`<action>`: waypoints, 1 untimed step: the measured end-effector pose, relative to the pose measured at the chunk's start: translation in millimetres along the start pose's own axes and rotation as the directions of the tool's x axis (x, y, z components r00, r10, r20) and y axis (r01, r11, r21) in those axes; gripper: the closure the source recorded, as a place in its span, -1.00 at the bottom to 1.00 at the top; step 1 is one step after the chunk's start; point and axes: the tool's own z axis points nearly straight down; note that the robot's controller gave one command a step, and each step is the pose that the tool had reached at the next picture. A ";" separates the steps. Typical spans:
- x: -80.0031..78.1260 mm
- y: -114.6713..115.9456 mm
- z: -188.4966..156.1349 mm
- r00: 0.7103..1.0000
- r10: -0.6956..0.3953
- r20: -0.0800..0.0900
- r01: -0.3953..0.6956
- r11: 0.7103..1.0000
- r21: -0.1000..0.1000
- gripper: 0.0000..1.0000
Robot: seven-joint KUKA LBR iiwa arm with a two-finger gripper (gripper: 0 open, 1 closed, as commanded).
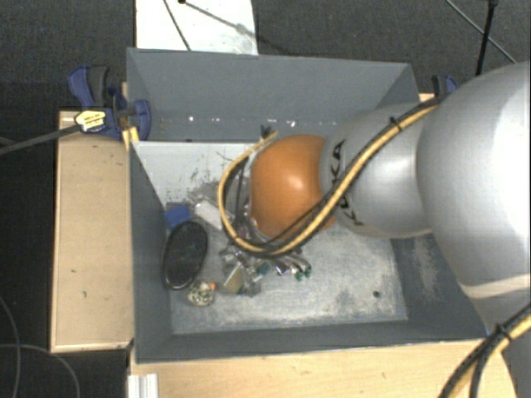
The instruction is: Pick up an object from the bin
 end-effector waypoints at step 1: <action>-1.6 -0.2 -44.6 1.000 0.006 0.001 -0.006 1.000 0.002 1.00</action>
Offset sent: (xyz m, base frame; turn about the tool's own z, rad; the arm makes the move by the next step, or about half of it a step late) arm -0.0001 -0.0001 0.0417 0.0000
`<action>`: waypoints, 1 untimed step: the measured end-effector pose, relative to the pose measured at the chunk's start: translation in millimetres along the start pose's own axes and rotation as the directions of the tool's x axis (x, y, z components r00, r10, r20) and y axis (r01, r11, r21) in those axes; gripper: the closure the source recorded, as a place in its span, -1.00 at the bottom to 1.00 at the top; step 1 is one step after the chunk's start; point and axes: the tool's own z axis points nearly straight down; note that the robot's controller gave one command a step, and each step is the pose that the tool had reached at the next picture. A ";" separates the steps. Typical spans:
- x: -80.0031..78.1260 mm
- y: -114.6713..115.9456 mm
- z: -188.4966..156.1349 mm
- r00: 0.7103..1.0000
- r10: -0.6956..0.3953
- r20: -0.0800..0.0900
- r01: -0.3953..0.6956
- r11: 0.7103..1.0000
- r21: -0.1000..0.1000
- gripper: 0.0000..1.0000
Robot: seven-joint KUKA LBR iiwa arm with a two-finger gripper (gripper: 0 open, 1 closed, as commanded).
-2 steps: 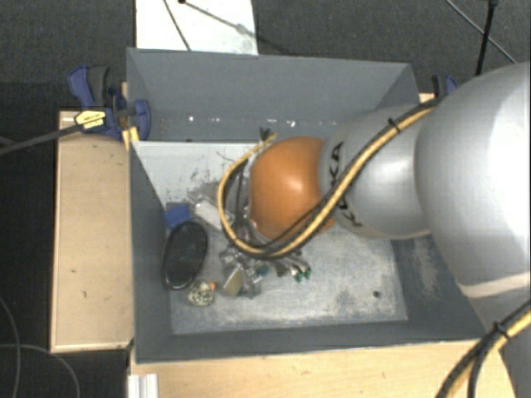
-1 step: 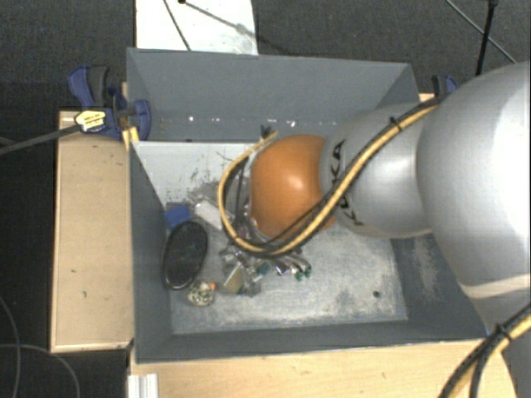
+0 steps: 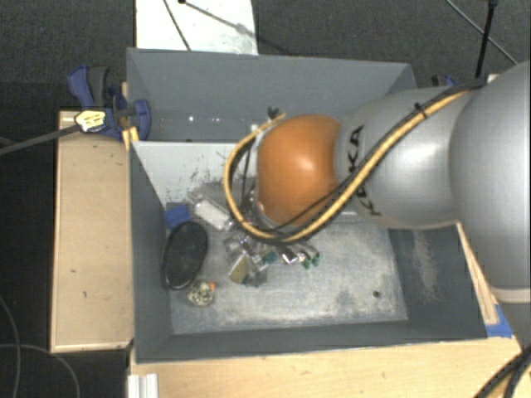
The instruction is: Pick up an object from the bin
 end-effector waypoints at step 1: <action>-2.3 -0.2 -53.6 1.000 0.009 0.002 -0.009 1.000 0.001 1.00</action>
Offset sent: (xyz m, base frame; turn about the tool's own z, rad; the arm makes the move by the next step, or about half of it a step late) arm -0.0001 0.0001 0.0499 0.0000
